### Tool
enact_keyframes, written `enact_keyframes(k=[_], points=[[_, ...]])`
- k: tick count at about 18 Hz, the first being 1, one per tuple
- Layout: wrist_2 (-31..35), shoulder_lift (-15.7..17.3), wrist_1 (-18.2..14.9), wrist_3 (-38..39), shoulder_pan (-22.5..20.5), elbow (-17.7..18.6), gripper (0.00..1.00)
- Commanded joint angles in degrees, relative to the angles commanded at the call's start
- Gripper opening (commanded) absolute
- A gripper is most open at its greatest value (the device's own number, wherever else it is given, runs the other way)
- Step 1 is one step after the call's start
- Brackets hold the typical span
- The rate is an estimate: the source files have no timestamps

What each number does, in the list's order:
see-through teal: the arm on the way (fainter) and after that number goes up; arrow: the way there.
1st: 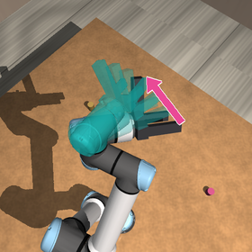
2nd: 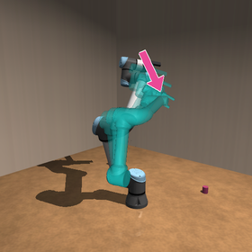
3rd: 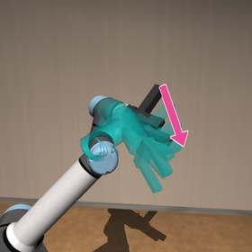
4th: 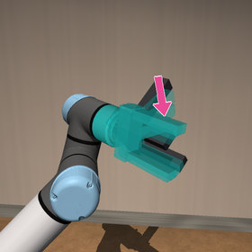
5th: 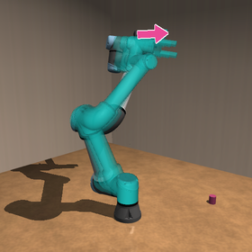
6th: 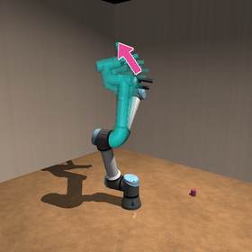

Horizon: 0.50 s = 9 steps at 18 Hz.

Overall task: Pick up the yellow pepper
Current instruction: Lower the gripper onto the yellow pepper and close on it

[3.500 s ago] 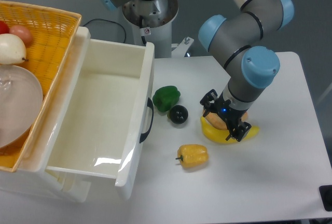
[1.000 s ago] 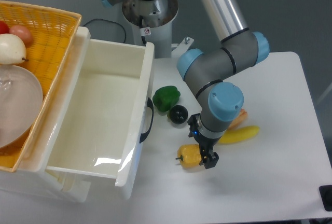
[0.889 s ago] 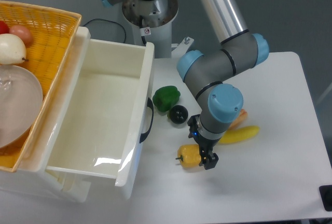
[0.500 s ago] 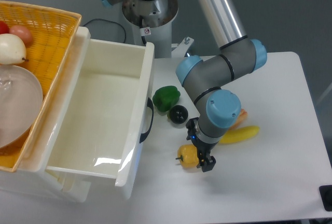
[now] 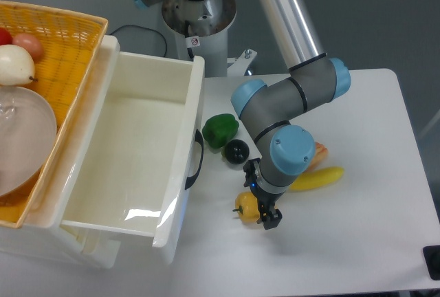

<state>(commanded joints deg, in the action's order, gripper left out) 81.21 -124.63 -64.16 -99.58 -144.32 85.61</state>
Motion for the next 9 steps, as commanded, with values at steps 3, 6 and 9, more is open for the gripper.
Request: enact_keyframes(k=[3, 6, 9], points=[[0.0, -0.1, -0.1, 0.2, 0.0, -0.1, 0.71], [0.0, -0.1, -0.1, 0.3, 0.0, -0.3, 0.54], [-0.1, -0.1, -0.2, 2.3, 0.0, -0.8, 0.42]])
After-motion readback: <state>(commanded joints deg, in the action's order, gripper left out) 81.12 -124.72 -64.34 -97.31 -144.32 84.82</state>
